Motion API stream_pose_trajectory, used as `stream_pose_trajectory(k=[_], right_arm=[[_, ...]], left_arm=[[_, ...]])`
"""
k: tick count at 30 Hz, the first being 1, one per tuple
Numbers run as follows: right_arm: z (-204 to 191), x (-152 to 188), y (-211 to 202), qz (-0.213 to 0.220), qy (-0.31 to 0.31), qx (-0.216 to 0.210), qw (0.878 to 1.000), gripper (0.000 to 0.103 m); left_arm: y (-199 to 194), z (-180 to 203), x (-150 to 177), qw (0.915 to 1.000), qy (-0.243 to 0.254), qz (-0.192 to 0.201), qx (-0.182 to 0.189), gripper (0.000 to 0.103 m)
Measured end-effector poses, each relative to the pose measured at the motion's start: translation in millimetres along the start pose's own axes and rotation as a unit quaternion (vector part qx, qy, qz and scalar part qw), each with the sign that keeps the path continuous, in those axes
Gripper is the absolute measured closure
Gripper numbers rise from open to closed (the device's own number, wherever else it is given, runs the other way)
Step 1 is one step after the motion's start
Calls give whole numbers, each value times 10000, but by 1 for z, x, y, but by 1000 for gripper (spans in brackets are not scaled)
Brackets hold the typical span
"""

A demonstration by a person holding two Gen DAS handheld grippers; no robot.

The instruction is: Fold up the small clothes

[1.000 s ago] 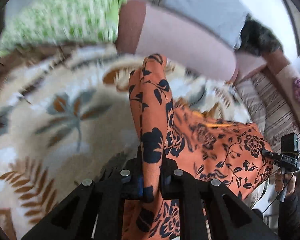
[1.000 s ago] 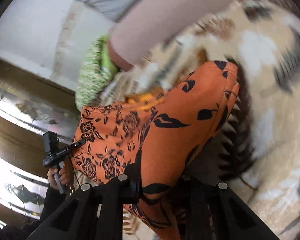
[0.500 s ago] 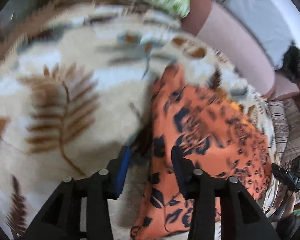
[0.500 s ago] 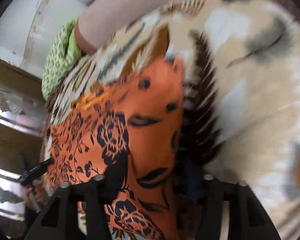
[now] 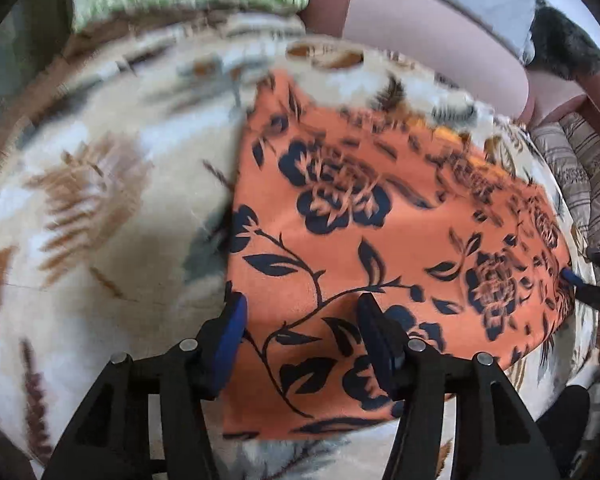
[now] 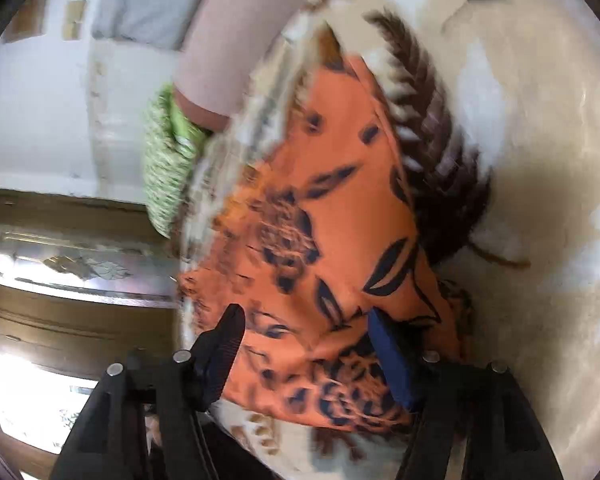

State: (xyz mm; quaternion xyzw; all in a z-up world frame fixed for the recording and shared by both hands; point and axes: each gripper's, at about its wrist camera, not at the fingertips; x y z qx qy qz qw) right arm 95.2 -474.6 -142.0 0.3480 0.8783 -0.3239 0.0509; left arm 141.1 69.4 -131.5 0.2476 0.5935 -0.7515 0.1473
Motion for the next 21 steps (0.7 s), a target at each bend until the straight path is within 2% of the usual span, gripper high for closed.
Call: stream_pose_trajectory(k=[3, 4, 5, 6, 7, 8, 9, 11, 13, 15, 16, 17, 18, 20, 21], right_arm=[[-14, -17, 5, 57, -282, 62, 9996, 32], [-9, -28, 11, 90, -170, 83, 9998, 32], [-1, -37, 21, 128, -77, 226, 9996, 32], [17, -47, 34, 113, 154, 437, 9989, 32], [33, -53, 46, 86, 585, 368, 9976, 32], [38, -55, 46, 134, 817, 249, 9963, 32], [30, -59, 44, 223, 779, 241, 9964, 32], [2, -63, 37, 312, 179, 211, 9991, 31], [-15, -67, 40, 277, -65, 145, 9995, 31], [-2, -71, 50, 191, -118, 516, 9984, 31], [10, -76, 64, 17, 4, 1052, 9945, 31], [14, -77, 67, 14, 117, 1090, 9940, 32], [4, -78, 65, 106, -58, 1032, 9946, 32], [-30, -77, 54, 325, -888, 998, 9905, 31], [-37, -78, 50, 389, -1067, 1083, 9876, 32]], left_arm=[[-15, 16, -5, 9989, 285, 365, -41, 42], [-15, 19, -5, 9984, 333, 441, -86, 35], [-8, 20, -3, 9982, 393, 360, -264, 30], [4, 19, 0, 9981, 402, 153, -440, 30], [23, 13, 7, 9970, 287, -214, -693, 30], [28, 0, 13, 9977, -16, -333, -590, 28], [22, -7, 13, 9982, -302, -190, -475, 28], [11, -10, 9, 9981, -487, -72, -377, 28], [1, -10, 2, 9983, -400, 239, -342, 29], [4, -10, -5, 9982, -297, 319, -415, 28], [9, -11, -8, 9979, -286, 241, -526, 29], [11, -12, -11, 9979, -302, 149, -560, 29], [10, -14, -17, 9987, -300, 155, -377, 29], [6, -14, -32, 9992, -113, 329, -204, 28], [6, -14, -41, 9989, 0, 380, -267, 28]])
Point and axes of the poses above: each gripper's, at about its wrist camera, not at the fingertips, and y roughly the way its jaws point, z to its right, x to its underside, and after that the axes turned 8 degrees about z, right-handed
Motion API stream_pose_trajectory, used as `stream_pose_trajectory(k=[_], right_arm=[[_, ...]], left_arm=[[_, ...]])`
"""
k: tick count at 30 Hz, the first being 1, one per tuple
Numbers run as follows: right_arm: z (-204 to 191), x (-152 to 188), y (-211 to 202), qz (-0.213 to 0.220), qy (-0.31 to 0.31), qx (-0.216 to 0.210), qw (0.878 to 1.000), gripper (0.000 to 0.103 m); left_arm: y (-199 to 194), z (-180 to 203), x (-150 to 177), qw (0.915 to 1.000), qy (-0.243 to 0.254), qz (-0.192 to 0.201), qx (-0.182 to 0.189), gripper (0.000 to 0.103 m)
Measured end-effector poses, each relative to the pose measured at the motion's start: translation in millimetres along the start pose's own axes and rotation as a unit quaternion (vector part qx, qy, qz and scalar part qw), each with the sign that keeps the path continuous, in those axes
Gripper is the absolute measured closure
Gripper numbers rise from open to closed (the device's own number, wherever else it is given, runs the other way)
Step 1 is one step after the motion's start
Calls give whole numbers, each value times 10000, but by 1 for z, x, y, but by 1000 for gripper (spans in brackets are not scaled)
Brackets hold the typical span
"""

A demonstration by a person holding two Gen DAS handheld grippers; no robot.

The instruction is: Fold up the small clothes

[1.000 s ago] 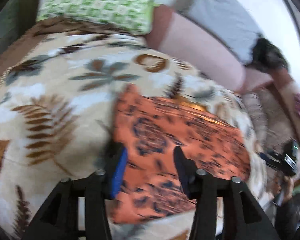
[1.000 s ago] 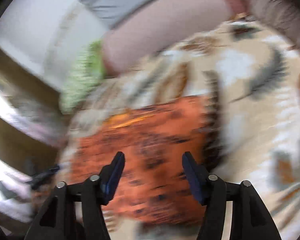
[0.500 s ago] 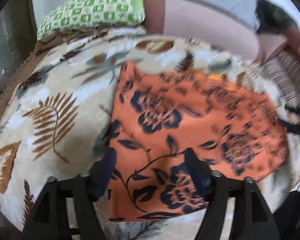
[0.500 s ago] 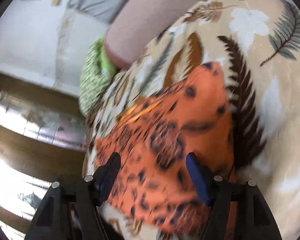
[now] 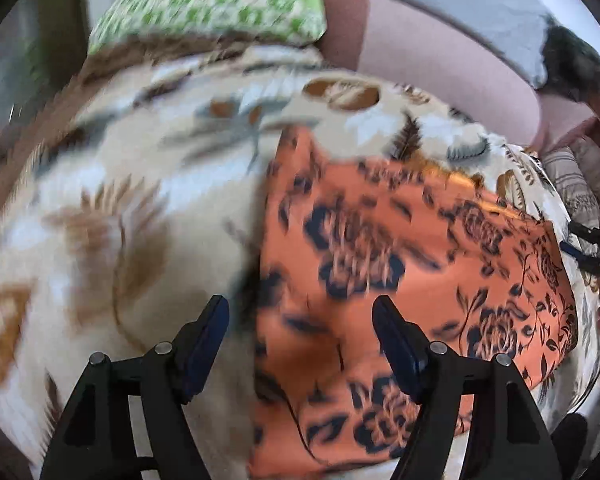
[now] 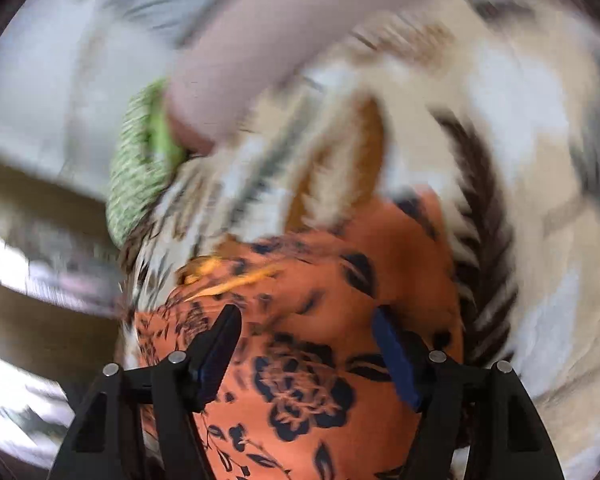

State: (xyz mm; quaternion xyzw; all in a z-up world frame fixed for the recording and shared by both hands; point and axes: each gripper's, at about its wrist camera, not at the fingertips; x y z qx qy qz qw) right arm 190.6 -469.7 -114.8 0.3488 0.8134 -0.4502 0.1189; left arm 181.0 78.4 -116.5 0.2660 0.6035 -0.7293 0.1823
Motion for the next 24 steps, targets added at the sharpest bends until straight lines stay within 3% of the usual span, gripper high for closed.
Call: stream_pose_trajectory(k=[3, 7, 10, 11, 12, 13, 14, 15, 17, 19, 22, 24], right_arm=[[1, -11, -14, 172, -539, 1110, 9922, 31], [27, -19, 2, -104, -492, 1280, 9905, 32], [24, -16, 27, -228, -688, 1296, 9889, 36], [19, -13, 35, -311, -798, 1389, 9866, 42], [17, -12, 40, -370, -903, 1529, 9834, 60], [16, -12, 42, -320, -1028, 1657, 9803, 81], [15, -12, 43, -320, -1074, 1662, 9797, 88], [12, -11, 44, -333, -1142, 1656, 9790, 95], [1, -10, 40, -149, -1501, 1867, 9708, 95], [1, -13, 32, 147, -1576, 1996, 9670, 95], [35, -15, 44, -98, -1016, 2120, 9719, 95], [48, -13, 42, 4, -647, 1898, 9797, 93]], left_arm=[[16, 2, -35, 9992, 323, 138, -213, 28], [52, -7, -59, 9984, 332, -106, -442, 28], [78, -14, -66, 9982, 219, -325, -457, 36], [82, -14, -68, 9981, 193, -342, -469, 45], [85, -12, -70, 9981, 221, -318, -480, 56], [86, -10, -71, 9981, 276, -331, -438, 92], [88, -5, -71, 9977, 369, -410, -405, 97], [88, 1, -73, 9968, 511, -292, -541, 97], [81, 7, -75, 9960, 593, -25, -671, 98], [77, -2, -74, 9965, 349, 183, -736, 98], [95, -31, -63, 9972, -443, -125, -592, 96], [94, -40, -58, 9967, -681, -35, -448, 94]])
Point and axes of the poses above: each gripper's, at about its wrist camera, not at the fingertips, and y roughly the way its jaws point, z to its right, x to its underside, and after that the axes turned 8 degrees about z, right-handed
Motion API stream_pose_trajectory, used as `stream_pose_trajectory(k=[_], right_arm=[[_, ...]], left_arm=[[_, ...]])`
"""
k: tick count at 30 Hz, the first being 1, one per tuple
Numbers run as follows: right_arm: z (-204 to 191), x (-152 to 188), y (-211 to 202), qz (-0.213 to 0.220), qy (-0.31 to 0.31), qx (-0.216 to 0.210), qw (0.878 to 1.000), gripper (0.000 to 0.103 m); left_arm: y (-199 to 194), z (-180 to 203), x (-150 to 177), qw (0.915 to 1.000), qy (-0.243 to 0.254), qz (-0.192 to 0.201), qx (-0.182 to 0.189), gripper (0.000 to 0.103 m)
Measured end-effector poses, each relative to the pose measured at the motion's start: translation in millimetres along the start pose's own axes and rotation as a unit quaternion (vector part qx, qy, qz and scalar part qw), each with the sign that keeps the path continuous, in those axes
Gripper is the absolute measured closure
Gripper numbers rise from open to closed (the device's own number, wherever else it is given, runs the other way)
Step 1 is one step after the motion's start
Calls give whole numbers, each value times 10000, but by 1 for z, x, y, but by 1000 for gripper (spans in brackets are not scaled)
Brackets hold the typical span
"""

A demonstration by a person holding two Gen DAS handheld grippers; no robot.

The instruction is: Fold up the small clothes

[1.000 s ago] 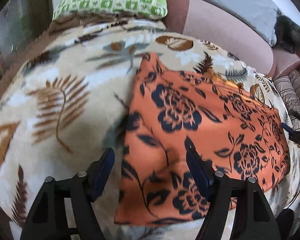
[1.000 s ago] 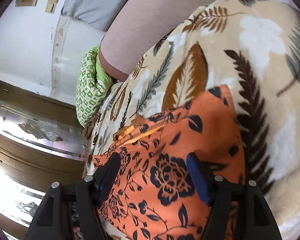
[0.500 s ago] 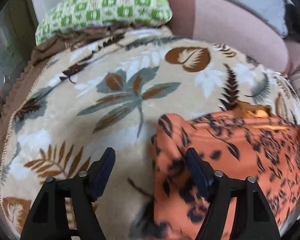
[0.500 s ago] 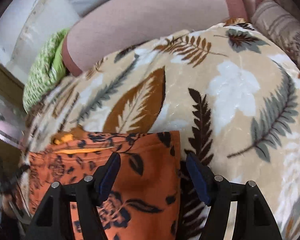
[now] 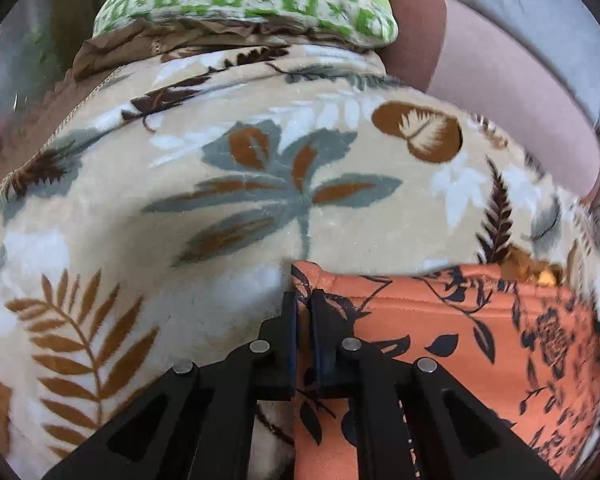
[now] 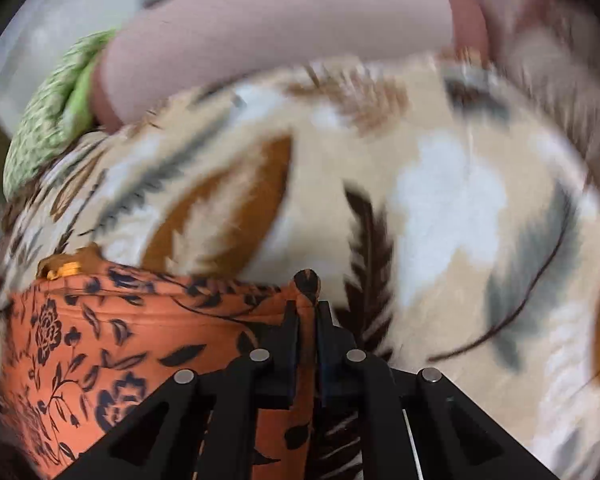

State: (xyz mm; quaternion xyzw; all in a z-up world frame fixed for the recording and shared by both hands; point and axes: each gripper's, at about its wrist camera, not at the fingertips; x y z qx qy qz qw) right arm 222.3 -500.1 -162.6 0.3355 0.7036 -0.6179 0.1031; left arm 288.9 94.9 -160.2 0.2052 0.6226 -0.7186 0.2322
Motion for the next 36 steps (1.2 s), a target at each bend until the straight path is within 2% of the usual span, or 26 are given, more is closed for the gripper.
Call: stream_pose_trajectory(k=[2, 4, 5, 9, 10, 11, 13, 14, 16, 18, 19, 20, 21, 22, 23, 25, 27, 29, 31, 33, 36], right_arm=[[6, -1, -9, 147, 246, -211, 9994, 86], [4, -3, -16, 160, 124, -79, 9998, 52], [3, -4, -24, 249, 142, -125, 9995, 46], [-7, -3, -61, 581, 137, -232, 9979, 45], [-11, 1, -75, 650, 121, -324, 9973, 45], [-16, 5, -86, 676, 129, -530, 9962, 45], [-30, 24, -104, 508, 134, -1132, 9922, 41], [-35, 34, -109, 389, 131, -1373, 9897, 40], [-39, 59, -101, -68, 256, -1821, 9829, 36], [-28, 78, -74, -512, 394, -1622, 9846, 36], [-16, 85, -62, -608, 685, -1631, 9824, 39], [-10, 84, -63, -535, 929, -1728, 9791, 39], [-11, 80, -71, -491, 1018, -1684, 9792, 38], [-18, 74, -88, -312, 937, -1540, 9831, 37], [-25, 72, -106, -91, 791, -1583, 9842, 37], [-32, 76, -133, 126, 878, -1963, 9765, 35], [-37, 93, -142, 120, 982, -2202, 9704, 29], [-36, 116, -125, -161, 987, -1927, 9761, 29], [-26, 139, -96, -726, 1208, -1292, 9816, 30], [-24, 143, -106, -444, 1338, -1306, 9814, 31], [-43, 138, -144, 45, 884, -1315, 9874, 30]], left_arm=[[-2, -1, -2, 10000, 23, -3, -70, 85], [-8, -1, -5, 10000, 10, 27, 24, 85], [-14, -1, -7, 9999, 21, 51, 88, 85], [-52, 12, -3, 9985, 452, 201, 241, 79], [-59, 15, -1, 9979, 543, 275, 232, 74], [-76, 19, 6, 9965, 689, 430, 217, 64], [-96, 20, 19, 9949, 756, 582, 331, 53], [-105, 23, 29, 9937, 820, 637, 417, 52], [-106, 28, 50, 9924, 1058, 551, 298, 52], [-80, 22, 72, 9930, 1156, 118, -197, 52], [-71, 19, 76, 9930, 1144, 15, -304, 53], [-64, 12, 80, 9947, 995, -83, -253, 53], [-69, 4, 79, 9977, 657, -60, -165, 53], [-76, 3, 76, 9986, 500, -50, -181, 54], [-89, 4, 74, 9990, 431, 61, -125, 54], [-115, 13, 77, 9979, 519, 394, 13, 54], [-132, 22, 89, 9964, 634, 518, 205, 53], [-131, 26, 106, 9973, 591, 383, 218, 50], [-114, 28, 122, 9985, 531, 4, 118, 50], [-108, 27, 129, 9989, 425, -168, -60, 50], [-134, 34, 127, 9991, 360, 97, -178, 50]])
Point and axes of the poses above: each gripper's, at about its wrist camera, not at the fingertips, and y roughly the way its jaws point, z to its right, x to its underside, and after that the axes turned 8 degrees about z, right-handed
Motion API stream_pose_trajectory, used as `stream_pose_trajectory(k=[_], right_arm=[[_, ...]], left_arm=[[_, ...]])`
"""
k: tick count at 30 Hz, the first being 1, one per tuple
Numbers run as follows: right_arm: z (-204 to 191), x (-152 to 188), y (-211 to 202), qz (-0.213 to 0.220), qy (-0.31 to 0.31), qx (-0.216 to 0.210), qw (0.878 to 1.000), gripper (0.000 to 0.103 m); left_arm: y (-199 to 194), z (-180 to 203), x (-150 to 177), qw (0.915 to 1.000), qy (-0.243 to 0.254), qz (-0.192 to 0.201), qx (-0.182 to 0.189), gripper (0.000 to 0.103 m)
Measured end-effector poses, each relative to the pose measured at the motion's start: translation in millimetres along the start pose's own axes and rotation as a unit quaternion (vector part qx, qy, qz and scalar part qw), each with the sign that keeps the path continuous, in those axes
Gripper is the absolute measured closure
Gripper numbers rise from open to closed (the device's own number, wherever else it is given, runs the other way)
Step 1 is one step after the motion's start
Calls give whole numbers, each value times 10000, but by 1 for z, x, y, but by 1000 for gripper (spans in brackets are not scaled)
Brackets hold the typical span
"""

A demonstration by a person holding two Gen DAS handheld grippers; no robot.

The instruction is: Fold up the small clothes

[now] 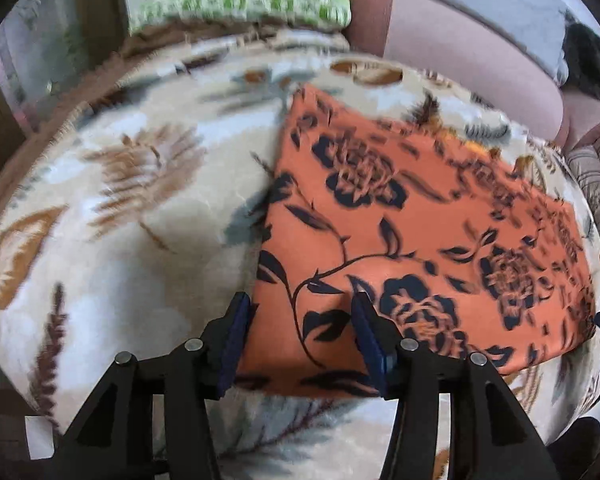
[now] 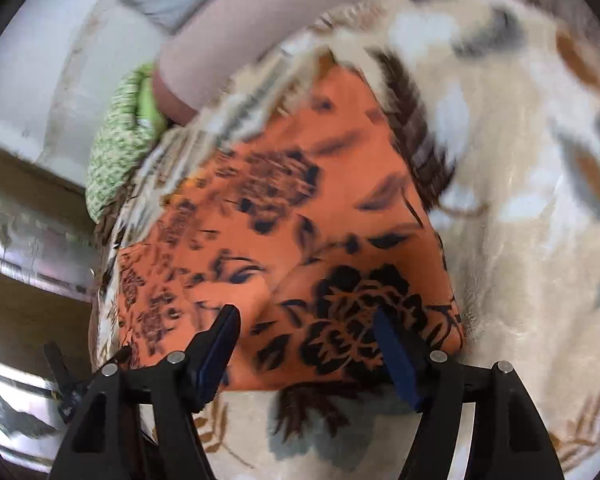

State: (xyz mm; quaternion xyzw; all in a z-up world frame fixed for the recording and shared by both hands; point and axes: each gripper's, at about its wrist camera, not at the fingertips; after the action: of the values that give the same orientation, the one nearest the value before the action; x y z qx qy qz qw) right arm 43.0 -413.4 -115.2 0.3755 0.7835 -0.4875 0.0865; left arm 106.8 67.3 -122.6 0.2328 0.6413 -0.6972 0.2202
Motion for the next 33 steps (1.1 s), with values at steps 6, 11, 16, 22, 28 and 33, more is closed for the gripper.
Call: stream_pose_trajectory(k=[6, 11, 16, 22, 28, 33], right_arm=[[14, 22, 21, -244, 201, 100, 9995, 22], [28, 20, 6, -51, 873, -116, 9961, 22], [37, 37, -22, 192, 1246, -445, 9910, 22], [79, 64, -25, 249, 2338, -634, 9699, 22], [95, 57, -16, 325, 2665, -732, 9605, 22], [96, 43, 3, 205, 2829, -866, 9550, 22]], left_arm=[[-21, 15, 3, 9998, 97, 185, -61, 43], [-15, 14, 5, 9999, 36, 107, -56, 43], [-21, 24, 2, 9997, 175, 150, -18, 43], [-17, 37, 2, 9997, 242, 49, 53, 43], [-9, 59, 4, 9989, 447, -119, 124, 43], [-5, 82, 2, 9978, 623, -148, 192, 41]])
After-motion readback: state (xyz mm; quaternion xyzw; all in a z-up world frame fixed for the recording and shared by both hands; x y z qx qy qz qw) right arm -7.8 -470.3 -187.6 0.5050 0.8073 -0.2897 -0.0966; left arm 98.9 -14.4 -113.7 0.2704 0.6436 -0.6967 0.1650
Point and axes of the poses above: each gripper's, at about its wrist camera, not at the fingertips, and y roughly the way its jaws point, z to its right, x to its underside, and after that the axes turned 8 degrees about z, right-handed
